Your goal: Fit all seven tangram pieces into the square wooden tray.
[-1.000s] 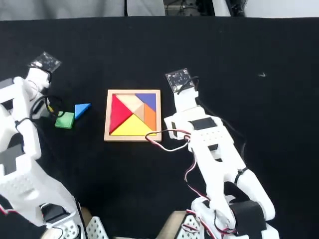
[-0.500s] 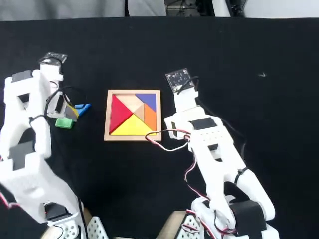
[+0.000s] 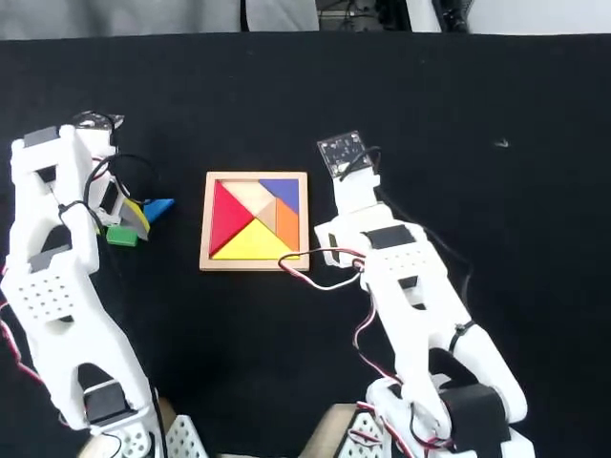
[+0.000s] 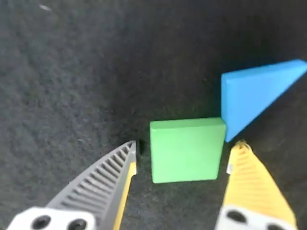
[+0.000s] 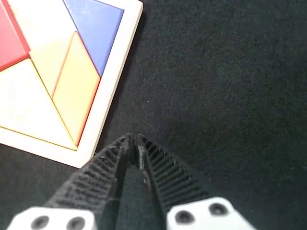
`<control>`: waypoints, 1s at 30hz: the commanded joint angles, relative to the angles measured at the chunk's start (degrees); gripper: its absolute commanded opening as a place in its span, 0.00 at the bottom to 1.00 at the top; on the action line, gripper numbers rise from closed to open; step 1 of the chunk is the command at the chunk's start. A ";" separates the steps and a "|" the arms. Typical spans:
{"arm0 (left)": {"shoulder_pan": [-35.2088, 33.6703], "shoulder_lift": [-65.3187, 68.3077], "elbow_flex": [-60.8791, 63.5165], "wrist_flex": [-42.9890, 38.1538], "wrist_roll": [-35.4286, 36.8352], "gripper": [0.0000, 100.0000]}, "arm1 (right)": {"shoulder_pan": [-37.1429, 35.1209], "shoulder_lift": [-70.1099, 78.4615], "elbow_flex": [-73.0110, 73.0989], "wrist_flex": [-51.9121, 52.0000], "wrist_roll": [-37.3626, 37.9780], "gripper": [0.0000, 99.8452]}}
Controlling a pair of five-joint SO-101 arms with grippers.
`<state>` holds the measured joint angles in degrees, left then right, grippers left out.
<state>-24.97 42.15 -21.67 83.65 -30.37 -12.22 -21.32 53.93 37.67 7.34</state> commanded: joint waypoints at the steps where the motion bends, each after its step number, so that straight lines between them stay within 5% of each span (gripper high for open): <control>1: 1.80 0.00 -3.56 4.40 -1.32 0.28 | 0.44 -3.03 -0.57 -0.79 0.70 0.02; 7: 4.62 0.62 -5.05 6.68 -1.41 0.13 | 0.44 -3.12 -0.57 -0.79 0.70 0.02; 30: 15.52 -7.30 -4.44 14.95 4.13 0.12 | 0.44 -3.30 -0.57 -0.70 0.70 0.02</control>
<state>-12.13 39.43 -25.80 97.63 -28.18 -12.22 -21.32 53.93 37.67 7.60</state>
